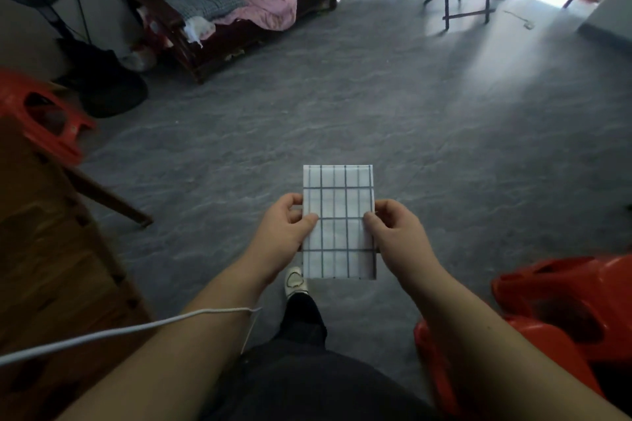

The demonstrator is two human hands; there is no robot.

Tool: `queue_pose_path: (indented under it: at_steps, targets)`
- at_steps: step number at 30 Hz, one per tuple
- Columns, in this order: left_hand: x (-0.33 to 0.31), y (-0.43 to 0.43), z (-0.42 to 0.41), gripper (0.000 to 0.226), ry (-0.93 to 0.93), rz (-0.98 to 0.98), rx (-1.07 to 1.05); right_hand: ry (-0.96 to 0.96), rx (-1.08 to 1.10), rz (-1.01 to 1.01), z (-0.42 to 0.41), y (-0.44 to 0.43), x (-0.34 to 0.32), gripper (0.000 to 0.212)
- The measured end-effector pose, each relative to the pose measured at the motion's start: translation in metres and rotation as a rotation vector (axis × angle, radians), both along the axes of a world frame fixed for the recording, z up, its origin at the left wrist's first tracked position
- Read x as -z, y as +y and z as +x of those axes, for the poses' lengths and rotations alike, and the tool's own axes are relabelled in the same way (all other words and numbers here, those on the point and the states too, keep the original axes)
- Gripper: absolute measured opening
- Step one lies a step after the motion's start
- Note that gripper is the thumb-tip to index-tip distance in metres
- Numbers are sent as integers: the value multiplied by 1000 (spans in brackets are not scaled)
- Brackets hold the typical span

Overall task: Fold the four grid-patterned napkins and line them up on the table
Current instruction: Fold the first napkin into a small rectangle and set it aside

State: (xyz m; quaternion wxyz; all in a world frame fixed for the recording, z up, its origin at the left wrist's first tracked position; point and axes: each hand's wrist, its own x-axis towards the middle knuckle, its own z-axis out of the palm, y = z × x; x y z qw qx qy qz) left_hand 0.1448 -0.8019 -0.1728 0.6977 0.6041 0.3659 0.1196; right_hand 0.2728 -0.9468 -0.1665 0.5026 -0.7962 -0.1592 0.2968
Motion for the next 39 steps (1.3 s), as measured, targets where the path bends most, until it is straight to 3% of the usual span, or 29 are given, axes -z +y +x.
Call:
queue_pose_path:
  at_steps: [4,10,19,31,39]
  targets:
    - [0,79,26,15,-51,-2,-76,-56,-57,-32,39,90,-3,8]
    - [-7,234,39,12,-52,43,-237,23,-188,9,71,260,-13,16]
    - [-13,401,16,14,35,29,-552,85,-473,82,82,474,-19,17]
    - [-18,651,33,12,163,163,-834,71,-822,84,117,795,9,15]
    - [-41,781,9,12,238,160,-1103,-33,-1116,67,73,988,-13,5]
